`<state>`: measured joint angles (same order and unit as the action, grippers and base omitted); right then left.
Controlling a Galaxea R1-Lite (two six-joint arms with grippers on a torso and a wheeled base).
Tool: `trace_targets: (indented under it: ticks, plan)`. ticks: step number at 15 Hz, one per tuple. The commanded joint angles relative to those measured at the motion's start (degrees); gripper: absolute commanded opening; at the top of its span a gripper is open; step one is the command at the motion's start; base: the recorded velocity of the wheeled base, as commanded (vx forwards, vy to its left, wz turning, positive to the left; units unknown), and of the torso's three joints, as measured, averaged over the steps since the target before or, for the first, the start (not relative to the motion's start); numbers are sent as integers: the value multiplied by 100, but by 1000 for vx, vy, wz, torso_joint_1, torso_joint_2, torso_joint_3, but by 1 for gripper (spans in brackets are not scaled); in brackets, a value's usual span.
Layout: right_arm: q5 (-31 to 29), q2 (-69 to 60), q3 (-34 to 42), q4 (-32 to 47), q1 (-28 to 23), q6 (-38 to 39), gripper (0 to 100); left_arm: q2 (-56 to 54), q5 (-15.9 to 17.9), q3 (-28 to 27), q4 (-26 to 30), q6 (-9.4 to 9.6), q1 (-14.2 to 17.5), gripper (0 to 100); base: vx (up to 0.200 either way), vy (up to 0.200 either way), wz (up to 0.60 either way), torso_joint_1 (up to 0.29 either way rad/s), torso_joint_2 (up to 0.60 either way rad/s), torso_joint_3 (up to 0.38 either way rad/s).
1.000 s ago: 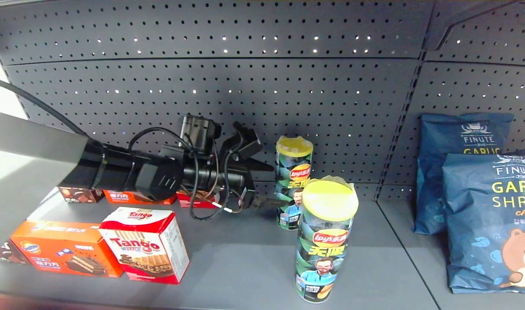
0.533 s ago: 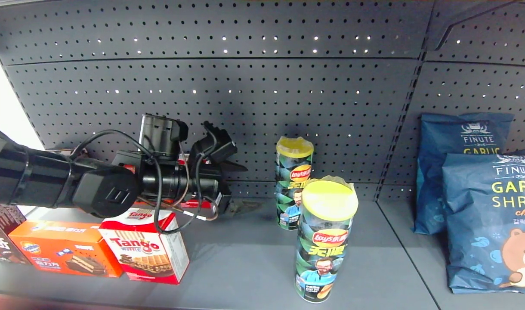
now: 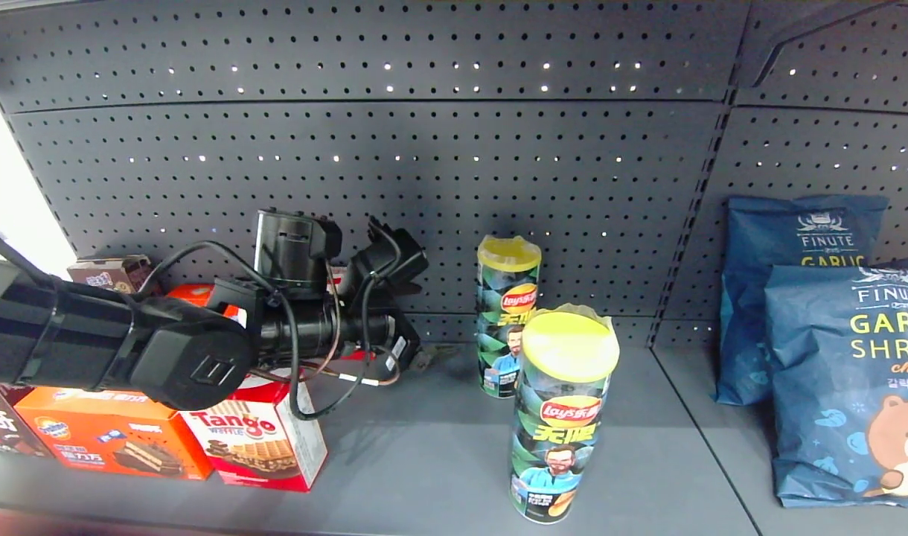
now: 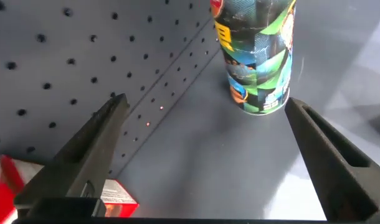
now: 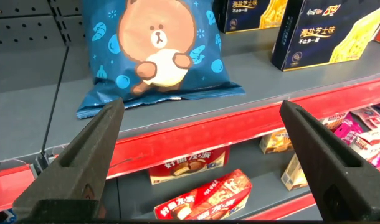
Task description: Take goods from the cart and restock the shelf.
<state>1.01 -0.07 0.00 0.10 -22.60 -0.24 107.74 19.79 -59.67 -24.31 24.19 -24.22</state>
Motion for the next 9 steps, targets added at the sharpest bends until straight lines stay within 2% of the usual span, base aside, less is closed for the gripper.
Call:
trace_targets:
  ticks: [1, 9]
  plan:
    - [4, 7, 0, -1, 1, -2, 100, 89, -106, 61, -39, -2, -56, 100, 0, 0, 0, 0, 0, 0]
    - [4, 7, 0, -1, 1, -2, 100, 590, -520, -229, -206, -28, -91, 100, 0, 0, 0, 0, 0, 0]
